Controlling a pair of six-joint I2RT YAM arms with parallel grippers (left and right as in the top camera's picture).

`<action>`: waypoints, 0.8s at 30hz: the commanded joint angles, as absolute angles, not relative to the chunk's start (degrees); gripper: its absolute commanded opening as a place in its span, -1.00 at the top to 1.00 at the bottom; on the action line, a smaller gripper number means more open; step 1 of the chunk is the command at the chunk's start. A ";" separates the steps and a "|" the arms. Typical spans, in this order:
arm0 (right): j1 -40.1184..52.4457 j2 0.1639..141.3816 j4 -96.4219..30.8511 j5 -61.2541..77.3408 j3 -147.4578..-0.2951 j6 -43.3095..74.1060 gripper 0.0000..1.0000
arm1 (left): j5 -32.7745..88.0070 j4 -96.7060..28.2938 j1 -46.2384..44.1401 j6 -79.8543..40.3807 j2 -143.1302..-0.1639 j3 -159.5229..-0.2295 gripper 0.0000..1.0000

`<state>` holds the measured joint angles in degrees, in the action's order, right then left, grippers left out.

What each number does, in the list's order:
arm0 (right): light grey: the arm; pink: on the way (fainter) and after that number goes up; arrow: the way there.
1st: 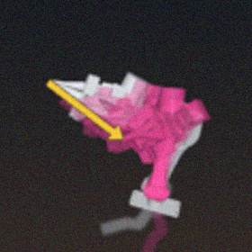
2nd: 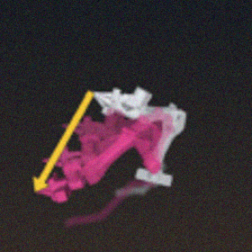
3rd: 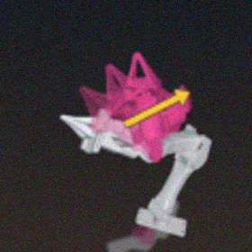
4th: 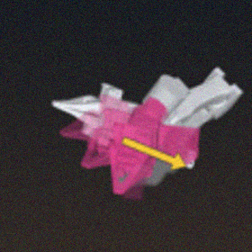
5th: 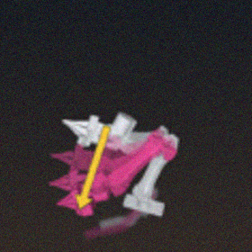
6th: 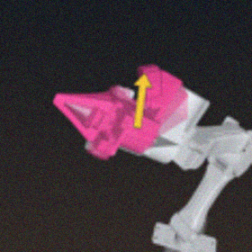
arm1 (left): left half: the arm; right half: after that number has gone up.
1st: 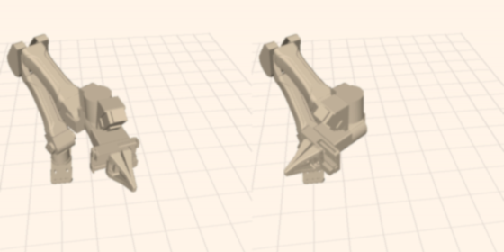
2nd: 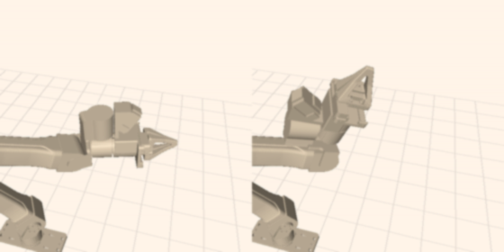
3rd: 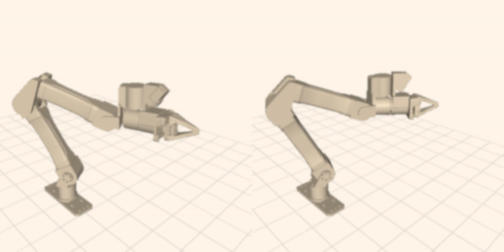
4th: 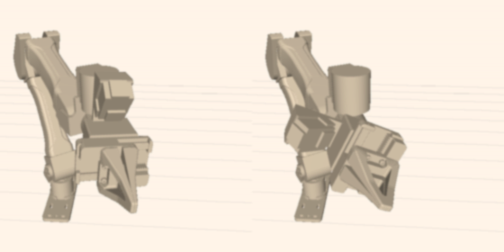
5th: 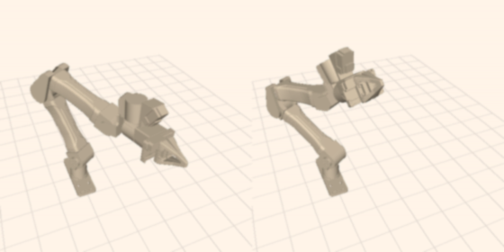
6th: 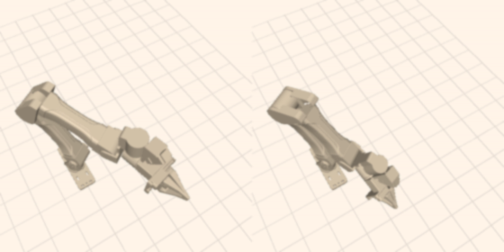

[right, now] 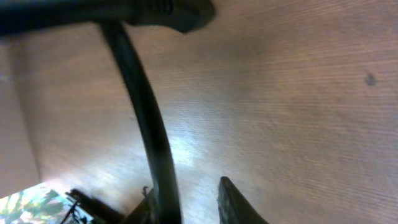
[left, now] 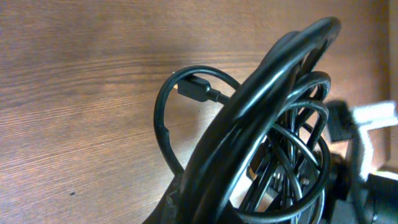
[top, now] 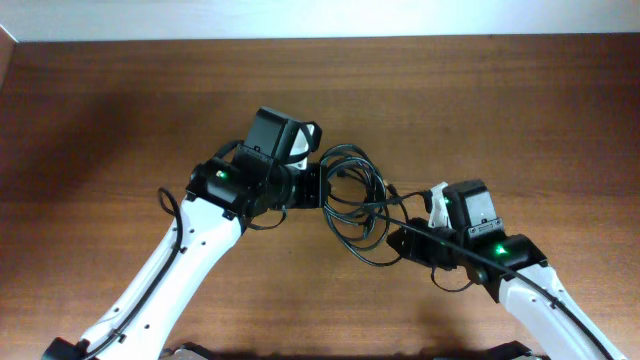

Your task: Untangle cables

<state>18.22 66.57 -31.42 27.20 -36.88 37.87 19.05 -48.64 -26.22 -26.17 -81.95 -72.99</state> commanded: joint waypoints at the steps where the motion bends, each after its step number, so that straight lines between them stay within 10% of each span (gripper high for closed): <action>1: 18.48 67.66 -33.56 25.02 -36.56 37.93 0.55 | 13.04 -48.03 -26.09 -31.53 -80.66 -74.30 1.00; 8: 16.03 67.44 -34.15 32.84 -42.11 29.87 0.11 | 7.86 -50.41 -26.09 -30.81 -80.66 -74.30 1.00; 24: 16.12 67.66 -26.41 43.31 -48.21 28.91 0.23 | 31.70 -50.13 -26.13 2.44 -80.66 -74.26 1.00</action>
<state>16.21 67.57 -25.87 45.08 -47.46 29.69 23.66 -51.75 -26.22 -0.08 -81.95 -72.99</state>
